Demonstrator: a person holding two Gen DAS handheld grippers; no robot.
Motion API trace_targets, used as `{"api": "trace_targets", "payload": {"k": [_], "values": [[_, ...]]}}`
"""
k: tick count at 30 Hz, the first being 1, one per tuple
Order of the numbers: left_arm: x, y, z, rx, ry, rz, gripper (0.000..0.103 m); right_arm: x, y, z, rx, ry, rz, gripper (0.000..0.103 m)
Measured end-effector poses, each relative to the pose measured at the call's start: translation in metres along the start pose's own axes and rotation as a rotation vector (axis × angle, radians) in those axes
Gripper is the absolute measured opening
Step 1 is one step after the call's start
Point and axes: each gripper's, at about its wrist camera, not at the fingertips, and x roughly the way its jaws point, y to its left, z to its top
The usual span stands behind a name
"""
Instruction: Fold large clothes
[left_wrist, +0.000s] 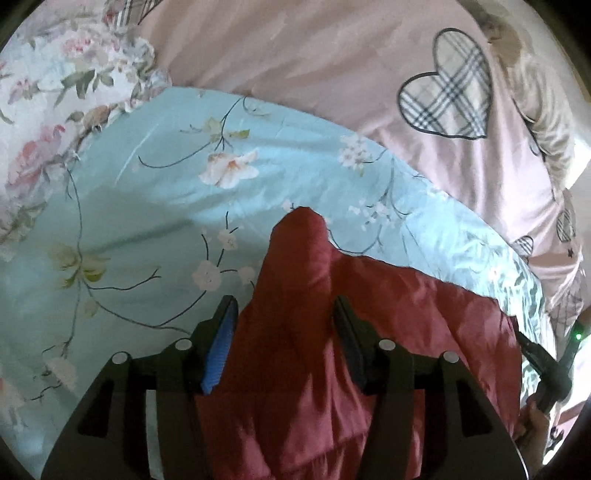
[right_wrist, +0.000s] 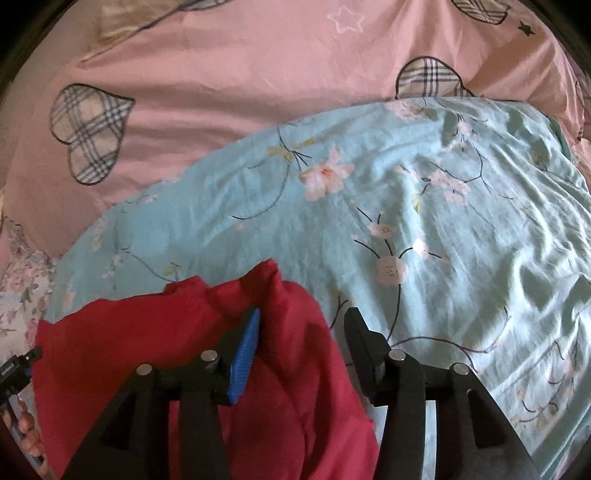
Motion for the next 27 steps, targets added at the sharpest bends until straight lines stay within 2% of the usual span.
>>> {"api": "trace_targets", "payload": {"k": [6,13,17,21,24,27], "values": [[-0.031,-0.009,-0.026,0.05,-0.02,-0.034,0.052,-0.037,0.012,-0.023,-0.042,-0.016,0.077,0.049],[-0.062,-0.033,-0.072,0.141,-0.023,-0.068,0.053,-0.077,0.043,-0.074,-0.131,-0.006,0.155,0.053],[-0.081,-0.046,-0.095,0.194,-0.041,-0.067,0.063,-0.092,0.058,-0.102,-0.171,0.008,0.185,0.056],[-0.092,-0.055,-0.114,0.217,-0.04,-0.083,0.065,-0.1,0.067,-0.123,-0.217,0.017,0.171,0.061],[-0.098,-0.058,-0.127,0.224,-0.036,-0.084,0.066,-0.101,0.07,-0.137,-0.26,0.03,0.126,0.066],[-0.101,-0.059,-0.137,0.223,-0.033,-0.075,0.071,-0.102,0.063,-0.151,-0.262,0.034,0.101,0.069]]}}
